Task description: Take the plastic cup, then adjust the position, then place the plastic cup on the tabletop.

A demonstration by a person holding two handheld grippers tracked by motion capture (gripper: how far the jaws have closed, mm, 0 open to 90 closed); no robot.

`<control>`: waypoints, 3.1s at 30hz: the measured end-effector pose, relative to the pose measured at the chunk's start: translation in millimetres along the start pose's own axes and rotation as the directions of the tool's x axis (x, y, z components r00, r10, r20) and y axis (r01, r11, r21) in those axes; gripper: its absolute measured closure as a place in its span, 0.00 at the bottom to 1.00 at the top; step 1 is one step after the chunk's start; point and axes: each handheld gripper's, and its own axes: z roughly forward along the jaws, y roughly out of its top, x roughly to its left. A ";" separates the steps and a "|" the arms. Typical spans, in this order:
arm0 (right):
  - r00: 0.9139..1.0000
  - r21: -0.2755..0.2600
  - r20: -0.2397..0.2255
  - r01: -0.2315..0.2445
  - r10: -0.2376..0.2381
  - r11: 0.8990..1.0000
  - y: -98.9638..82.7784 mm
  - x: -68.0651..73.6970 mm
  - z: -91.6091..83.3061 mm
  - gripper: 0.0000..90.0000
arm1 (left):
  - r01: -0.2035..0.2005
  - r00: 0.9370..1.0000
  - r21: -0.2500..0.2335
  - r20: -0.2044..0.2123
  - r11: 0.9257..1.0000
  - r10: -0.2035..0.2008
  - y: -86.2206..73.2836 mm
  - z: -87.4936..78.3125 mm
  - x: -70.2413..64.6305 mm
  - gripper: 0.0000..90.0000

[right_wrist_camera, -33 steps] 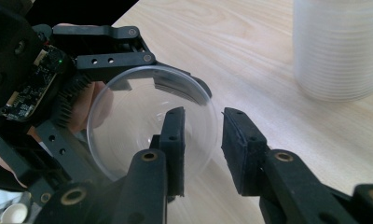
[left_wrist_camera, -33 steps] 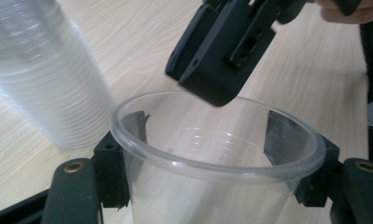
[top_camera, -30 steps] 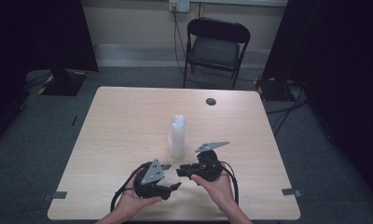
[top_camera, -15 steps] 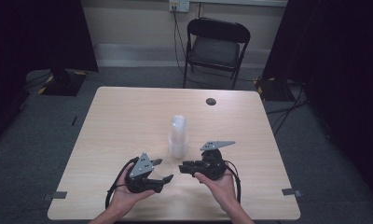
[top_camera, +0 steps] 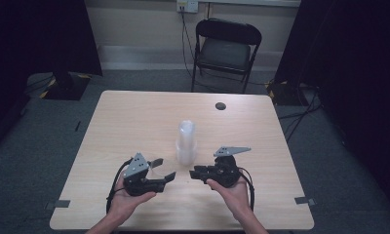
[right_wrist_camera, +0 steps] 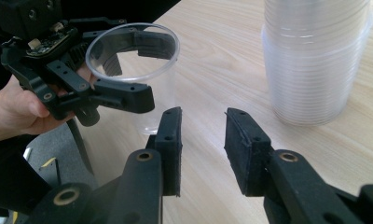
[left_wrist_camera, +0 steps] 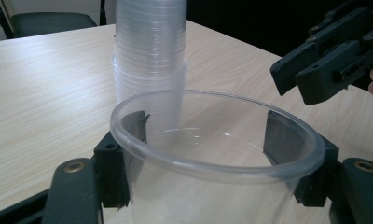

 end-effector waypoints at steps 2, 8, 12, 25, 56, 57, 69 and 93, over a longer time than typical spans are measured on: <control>1.000 -0.006 0.001 -0.005 0.005 1.000 -0.3 -1.2 -1.0 0.74 | 0.013 1.000 -0.003 -0.003 1.000 -0.013 -0.1 -0.2 2.3 0.34; 1.000 -0.007 0.012 -0.003 0.003 1.000 -5.0 -6.7 -3.1 0.71 | 0.041 0.999 -0.031 -0.024 0.999 -0.042 1.8 -3.6 9.6 0.34; 0.999 -0.008 0.045 0.003 -0.003 1.000 -8.5 -10.4 -10.5 0.65 | 0.037 0.997 -0.043 -0.059 0.998 -0.040 4.6 -7.0 14.6 0.34; 0.988 -0.017 0.150 -0.030 0.033 0.999 -34.8 -26.3 -39.4 0.58 | 0.094 0.979 -0.081 -0.176 0.992 -0.107 13.3 -13.5 43.6 0.35; 0.973 -0.054 0.215 -0.073 0.082 0.996 -53.8 -54.2 -55.4 0.44 | 0.095 0.944 -0.075 -0.309 0.993 -0.114 35.0 27.9 112.6 0.34; 0.973 -0.049 0.216 -0.076 0.085 0.996 -54.2 -54.7 -55.0 0.44 | 0.086 0.945 -0.092 -0.309 0.992 -0.111 35.0 28.9 112.7 0.34; 0.976 -0.031 0.211 -0.052 0.057 0.998 -52.0 -53.4 -51.7 0.44 | 0.100 0.933 -0.080 -0.338 0.992 -0.122 24.2 53.5 122.8 0.33; 0.974 -0.041 0.216 -0.067 0.074 0.997 -54.0 -52.5 -53.0 0.45 | 0.117 0.927 -0.055 -0.351 0.992 -0.129 11.8 67.0 135.2 0.30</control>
